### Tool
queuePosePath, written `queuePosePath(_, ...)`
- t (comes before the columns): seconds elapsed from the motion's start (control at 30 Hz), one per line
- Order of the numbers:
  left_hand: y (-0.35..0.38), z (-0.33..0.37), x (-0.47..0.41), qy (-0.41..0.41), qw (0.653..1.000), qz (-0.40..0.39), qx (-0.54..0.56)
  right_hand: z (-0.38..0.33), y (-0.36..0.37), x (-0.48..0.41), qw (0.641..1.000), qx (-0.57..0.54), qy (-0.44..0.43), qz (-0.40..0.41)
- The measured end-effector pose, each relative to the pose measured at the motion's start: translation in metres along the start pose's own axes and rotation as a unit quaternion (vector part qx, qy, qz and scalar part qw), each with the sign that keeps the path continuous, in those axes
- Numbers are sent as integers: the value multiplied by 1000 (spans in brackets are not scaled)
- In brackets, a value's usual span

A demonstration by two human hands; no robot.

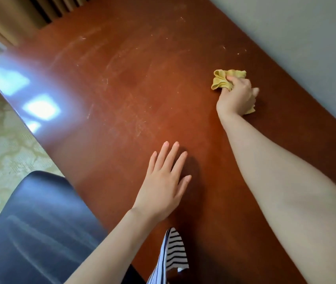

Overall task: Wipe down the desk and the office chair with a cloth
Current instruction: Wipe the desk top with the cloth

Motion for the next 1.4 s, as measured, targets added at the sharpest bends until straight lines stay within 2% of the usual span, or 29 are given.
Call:
queuePosePath(0.1, -10, -16, 24, -19, 999, 43, -14, -18, 1, 28, 1000, -16, -4, -24)
queuePosePath(0.2, -21, -35, 53, -77, 994, 70, -43, -30, -10, 75, 990, -55, -107, -70)
queuePosePath(0.4, -40, -85, 87, -205, 970, 26, -132, -24, -50, 166, 941, -132, -268, -158)
queuePosePath(0.5, -49, -104, 93, -216, 964, -6, -156, -9, -75, 201, 902, -154, -356, -191)
queuePosePath(0.7, -60, -119, 95, -226, 957, -49, -174, 37, -114, 238, 803, -201, -504, -249)
queuePosePath(0.8, -62, -121, 96, -236, 951, -81, -180, 61, -125, 239, 716, -220, -596, -291)
queuePosePath(0.93, -64, -118, 93, -239, 948, -101, -184, 66, -121, 210, 609, -237, -705, -276)
queuePosePath(1.0, -65, -114, 92, -240, 946, -107, -190, 56, -111, 193, 564, -235, -747, -263)
queuePosePath(1.07, -65, -111, 92, -246, 944, -110, -191, 44, -99, 182, 536, -233, -768, -260)
queuePosePath(1.17, -65, -110, 92, -255, 942, -106, -191, 22, -79, 170, 534, -231, -777, -241)
queuePosePath(1.27, -65, -110, 92, -259, 942, -104, -188, -9, -59, 160, 568, -224, -759, -228)
queuePosePath(1.33, -65, -110, 93, -258, 941, -105, -191, -32, -47, 152, 607, -215, -733, -217)
queuePosePath(1.37, -65, -110, 93, -257, 941, -105, -194, -42, -41, 147, 640, -205, -709, -212)
queuePosePath(1.4, -65, -110, 92, -255, 941, -105, -196, -50, -36, 143, 694, -189, -662, -211)
Point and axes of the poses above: each hand's wrist, its own x-axis away from the middle knuckle, its own y-axis out of the palm, z = x × y, the point moved 1 cm from there along -x, towards the middle knuckle, and after that the axes turned 15 degrees about z, right-handed, at the moved point
